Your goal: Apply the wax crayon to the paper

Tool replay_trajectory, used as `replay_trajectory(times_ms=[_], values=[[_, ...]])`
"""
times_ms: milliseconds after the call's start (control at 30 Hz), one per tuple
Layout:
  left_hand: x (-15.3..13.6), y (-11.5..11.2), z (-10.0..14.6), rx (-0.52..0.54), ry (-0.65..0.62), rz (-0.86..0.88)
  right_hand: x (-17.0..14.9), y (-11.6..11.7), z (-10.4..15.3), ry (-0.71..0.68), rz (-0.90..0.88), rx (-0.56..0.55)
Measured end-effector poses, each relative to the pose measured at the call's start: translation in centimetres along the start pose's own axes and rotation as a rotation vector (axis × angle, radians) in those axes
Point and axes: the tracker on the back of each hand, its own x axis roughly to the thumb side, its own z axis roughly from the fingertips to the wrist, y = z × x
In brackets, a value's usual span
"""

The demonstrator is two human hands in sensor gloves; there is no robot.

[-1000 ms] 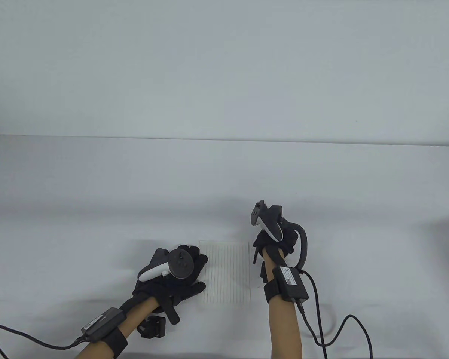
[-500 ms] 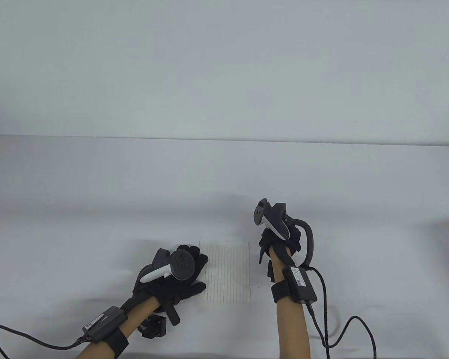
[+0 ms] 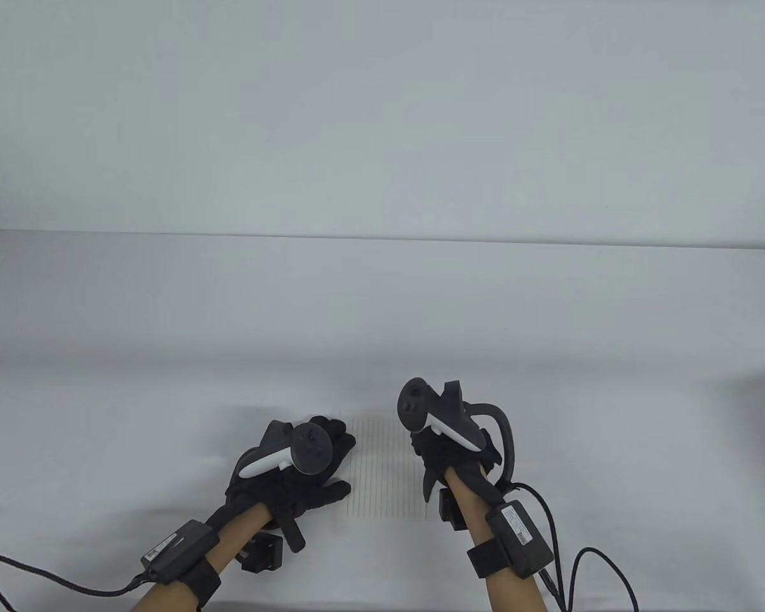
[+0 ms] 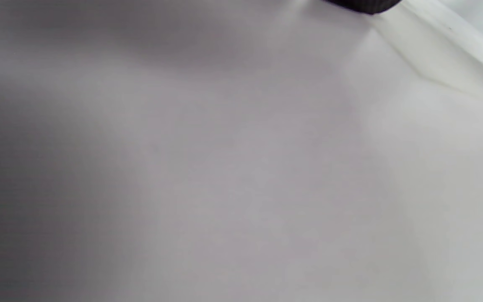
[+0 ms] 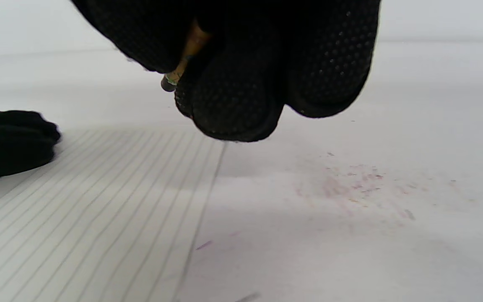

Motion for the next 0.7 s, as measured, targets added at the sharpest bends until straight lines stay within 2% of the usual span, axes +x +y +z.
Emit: replay_trajectory(times_ms=[367,700], values=[[0.0,0.0,-0.1,-0.017,-0.007,0.017,5.0,2.6,-0.2,-0.1,0.078,-0.078],[-0.1,0.0,-0.1,-0.016,-0.005,0.017,6.9,3.7,-1.7,-0.062,0.118,-0.107]])
